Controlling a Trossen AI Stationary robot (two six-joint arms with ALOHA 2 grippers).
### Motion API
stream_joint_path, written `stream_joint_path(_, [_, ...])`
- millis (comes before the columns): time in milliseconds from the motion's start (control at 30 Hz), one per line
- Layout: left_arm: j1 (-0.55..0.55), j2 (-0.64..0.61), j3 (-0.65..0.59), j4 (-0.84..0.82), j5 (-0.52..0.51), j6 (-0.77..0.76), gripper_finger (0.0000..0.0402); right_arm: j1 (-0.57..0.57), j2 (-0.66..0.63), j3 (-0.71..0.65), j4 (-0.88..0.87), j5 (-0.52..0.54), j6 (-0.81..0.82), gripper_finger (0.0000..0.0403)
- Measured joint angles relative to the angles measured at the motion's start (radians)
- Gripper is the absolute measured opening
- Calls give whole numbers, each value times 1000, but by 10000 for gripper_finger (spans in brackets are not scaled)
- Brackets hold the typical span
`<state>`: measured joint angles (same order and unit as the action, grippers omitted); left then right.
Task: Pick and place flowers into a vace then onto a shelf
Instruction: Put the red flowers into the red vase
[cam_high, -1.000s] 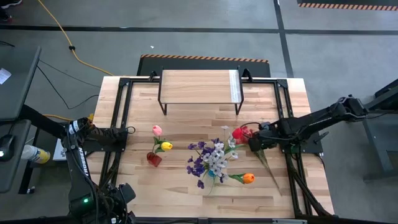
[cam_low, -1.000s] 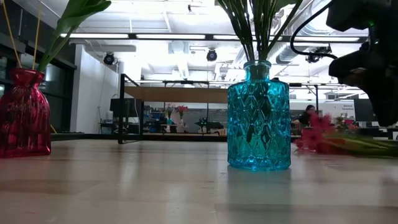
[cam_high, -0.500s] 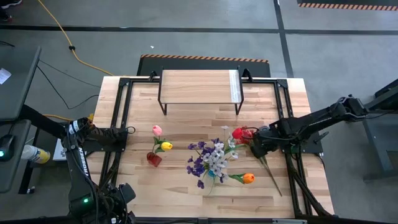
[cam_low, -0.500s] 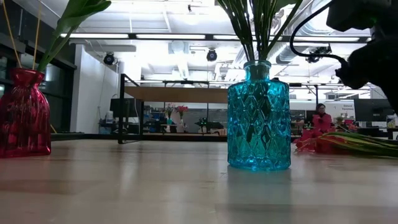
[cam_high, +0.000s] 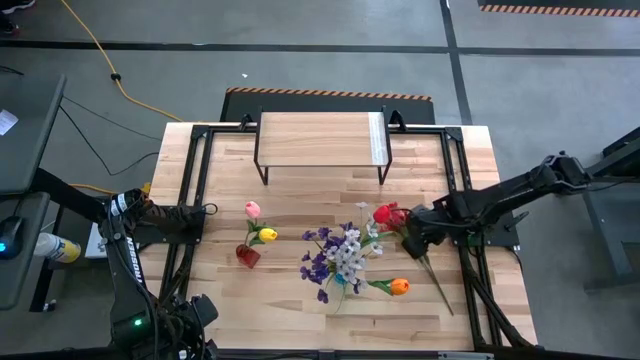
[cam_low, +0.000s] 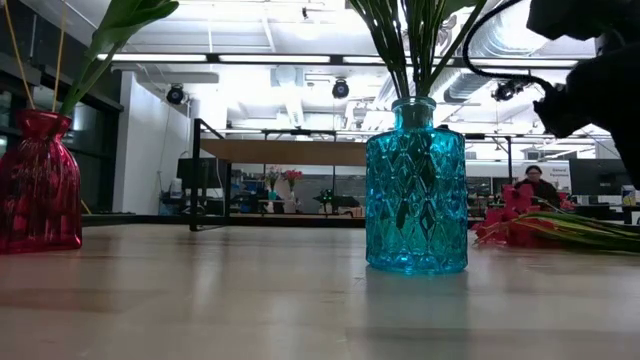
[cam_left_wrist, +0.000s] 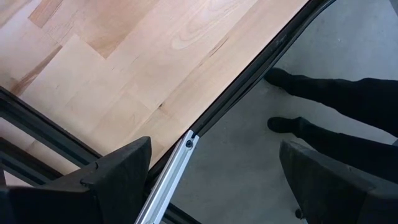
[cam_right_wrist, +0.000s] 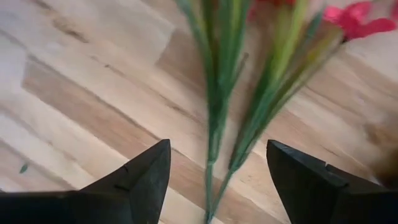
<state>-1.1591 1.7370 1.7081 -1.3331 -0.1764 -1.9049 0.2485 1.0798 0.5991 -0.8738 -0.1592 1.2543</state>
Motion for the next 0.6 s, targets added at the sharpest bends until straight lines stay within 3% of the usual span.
stream_joint_path(233, [0, 0, 0, 0, 0, 0, 385, 57, 0, -32, 55, 48, 81, 255])
stream_joint_path(600, [0, 0, 0, -1, 0, 0, 385, 95, -2, -240, 389, 18, 221, 255])
